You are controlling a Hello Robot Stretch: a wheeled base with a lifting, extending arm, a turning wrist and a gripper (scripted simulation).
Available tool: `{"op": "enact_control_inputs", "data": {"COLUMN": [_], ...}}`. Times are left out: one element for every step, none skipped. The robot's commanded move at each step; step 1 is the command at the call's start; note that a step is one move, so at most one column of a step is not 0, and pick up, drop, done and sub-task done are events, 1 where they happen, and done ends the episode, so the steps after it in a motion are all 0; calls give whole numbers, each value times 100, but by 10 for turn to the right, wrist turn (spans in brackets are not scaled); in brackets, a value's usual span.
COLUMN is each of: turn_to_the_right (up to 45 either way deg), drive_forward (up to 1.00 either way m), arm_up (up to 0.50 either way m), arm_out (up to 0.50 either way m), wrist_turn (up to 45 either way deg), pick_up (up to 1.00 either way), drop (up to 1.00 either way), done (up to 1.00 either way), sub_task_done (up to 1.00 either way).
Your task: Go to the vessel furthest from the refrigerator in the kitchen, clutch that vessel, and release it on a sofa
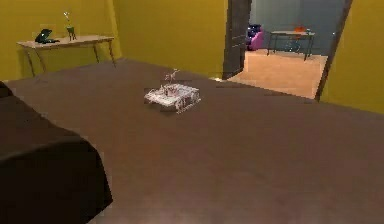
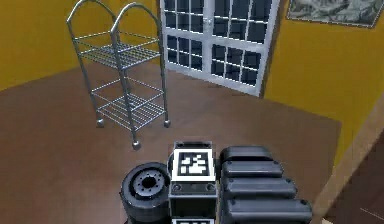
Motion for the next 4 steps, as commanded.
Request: {"op": "enact_control_inputs", "data": {"turn_to_the_right": [0, 0, -450, -180], "drive_forward": [100, 75, 0, 0], "arm_up": [0, 0, 0, 0], "arm_out": [0, 0, 0, 0], "wrist_turn": [0, 0, 0, 0], "pick_up": [0, 0, 0, 0], "drop": [0, 0, 0, 0], "done": [0, 0, 0, 0], "sub_task_done": [0, 0, 0, 0]}}
